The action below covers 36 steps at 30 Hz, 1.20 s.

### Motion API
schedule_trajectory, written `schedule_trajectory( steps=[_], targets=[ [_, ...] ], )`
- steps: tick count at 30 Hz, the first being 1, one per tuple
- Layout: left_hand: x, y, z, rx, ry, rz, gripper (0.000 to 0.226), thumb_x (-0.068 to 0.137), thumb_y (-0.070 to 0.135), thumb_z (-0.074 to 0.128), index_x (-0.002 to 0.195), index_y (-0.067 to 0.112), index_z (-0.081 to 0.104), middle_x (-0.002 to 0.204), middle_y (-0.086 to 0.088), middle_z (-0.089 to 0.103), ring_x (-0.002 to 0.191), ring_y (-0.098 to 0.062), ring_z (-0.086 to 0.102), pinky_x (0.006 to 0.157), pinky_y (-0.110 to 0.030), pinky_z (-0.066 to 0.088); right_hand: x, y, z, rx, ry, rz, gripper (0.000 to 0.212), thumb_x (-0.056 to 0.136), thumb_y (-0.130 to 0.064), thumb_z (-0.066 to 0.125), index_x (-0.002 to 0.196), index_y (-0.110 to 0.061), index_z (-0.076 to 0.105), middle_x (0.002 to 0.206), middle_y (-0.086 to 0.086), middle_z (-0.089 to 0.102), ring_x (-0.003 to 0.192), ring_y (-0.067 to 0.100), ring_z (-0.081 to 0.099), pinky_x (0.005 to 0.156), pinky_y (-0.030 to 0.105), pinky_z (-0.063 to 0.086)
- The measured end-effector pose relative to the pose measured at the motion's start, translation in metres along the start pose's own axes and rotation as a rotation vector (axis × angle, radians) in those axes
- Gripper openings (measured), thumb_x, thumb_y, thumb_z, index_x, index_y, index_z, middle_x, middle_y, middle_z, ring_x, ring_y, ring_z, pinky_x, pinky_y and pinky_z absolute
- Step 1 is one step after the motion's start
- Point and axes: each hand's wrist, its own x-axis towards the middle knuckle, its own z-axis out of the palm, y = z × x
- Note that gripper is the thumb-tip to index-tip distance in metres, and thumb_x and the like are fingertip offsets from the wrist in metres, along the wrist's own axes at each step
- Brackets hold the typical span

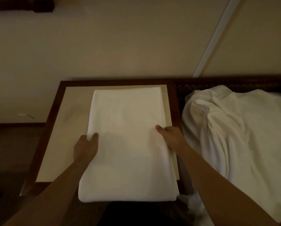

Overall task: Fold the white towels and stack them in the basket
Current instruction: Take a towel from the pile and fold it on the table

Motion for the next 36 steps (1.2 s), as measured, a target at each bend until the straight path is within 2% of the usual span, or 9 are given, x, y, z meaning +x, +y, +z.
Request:
schedule_trajectory(
  steps=[3,6,11,13,16,22,27,31,36],
  targets=[
    [0.02,0.01,-0.001,-0.109,0.03,-0.018,0.059,0.099,0.051,0.052,0.13,0.001,0.059,0.126,-0.021,0.063,0.112,-0.043,0.06,0.099,-0.051,0.05,0.012,-0.006,0.004,0.157,0.103,-0.055,0.034,0.09,-0.027,0.074,0.075,0.0,0.06,0.075,0.008,0.06,0.069,0.019,0.058,0.069,0.033,0.05],
    [0.03,0.012,0.001,-0.068,0.036,-0.026,0.051,0.099,0.043,0.053,0.13,0.003,0.059,0.127,-0.021,0.063,0.113,-0.042,0.06,0.098,-0.049,0.049,0.017,0.0,0.008,0.172,0.215,-0.048,0.013,0.088,-0.015,0.071,0.082,-0.004,0.067,0.078,0.006,0.064,0.075,0.021,0.059,0.073,0.033,0.051],
    [0.048,0.031,0.004,-0.082,0.023,0.03,0.061,0.098,0.057,0.048,0.123,0.004,0.062,0.119,-0.018,0.065,0.107,-0.041,0.061,0.092,-0.048,0.05,0.038,-0.022,0.006,0.104,0.107,0.085,0.062,0.089,-0.051,0.069,0.094,0.01,0.067,0.085,0.023,0.069,0.078,0.037,0.069,0.069,0.037,0.054],
    [0.065,0.044,0.004,-0.118,0.009,0.046,0.058,0.098,0.054,0.051,0.121,0.002,0.063,0.116,-0.019,0.066,0.104,-0.04,0.062,0.09,-0.048,0.052,0.049,-0.036,0.006,0.081,0.111,0.047,0.049,0.09,-0.039,0.072,0.094,0.009,0.067,0.095,0.024,0.07,0.088,0.039,0.069,0.081,0.048,0.057],
    [0.083,0.054,0.005,-0.105,0.008,0.03,0.049,0.097,0.043,0.057,0.128,0.005,0.06,0.122,-0.018,0.065,0.107,-0.04,0.062,0.088,-0.045,0.05,0.059,-0.041,0.007,0.089,0.217,0.034,0.011,0.089,-0.016,0.071,0.082,-0.007,0.066,0.085,0.011,0.069,0.087,0.034,0.067,0.077,0.04,0.057],
    [0.104,0.078,0.012,-0.117,0.005,0.117,0.054,0.099,0.054,0.051,0.125,0.008,0.059,0.11,-0.009,0.063,0.092,-0.028,0.059,0.078,-0.04,0.048,0.084,-0.06,0.008,-0.029,0.18,0.056,0.043,0.093,-0.045,0.066,0.088,-0.002,0.068,0.086,0.018,0.068,0.082,0.033,0.066,0.082,0.046,0.056],
    [0.124,0.093,0.017,-0.081,0.061,0.145,0.042,0.103,0.043,0.048,0.127,0.009,0.056,0.109,-0.009,0.063,0.089,-0.024,0.057,0.075,-0.041,0.048,0.098,-0.058,0.013,-0.063,0.324,-0.023,0.009,0.093,-0.022,0.065,0.085,-0.019,0.061,0.084,-0.001,0.063,0.087,0.028,0.063,0.083,0.041,0.054],
    [0.14,0.106,0.02,-0.049,0.046,0.271,0.051,0.101,0.052,0.047,0.13,0.011,0.053,0.109,-0.003,0.06,0.091,-0.023,0.057,0.075,-0.04,0.048,0.12,-0.074,0.011,-0.134,0.25,0.047,0.034,0.095,-0.05,0.06,0.085,-0.018,0.062,0.079,-0.001,0.062,0.081,0.021,0.062,0.078,0.035,0.05],
    [0.158,0.113,0.021,-0.064,0.077,0.356,0.044,0.104,0.048,0.043,0.125,0.011,0.05,0.105,-0.003,0.056,0.093,-0.025,0.057,0.074,-0.042,0.048,0.139,-0.073,0.011,-0.252,0.341,-0.1,0.018,0.1,-0.033,0.058,0.091,-0.017,0.058,0.086,-0.003,0.059,0.089,0.026,0.06,0.077,0.032,0.041]
  ],
)
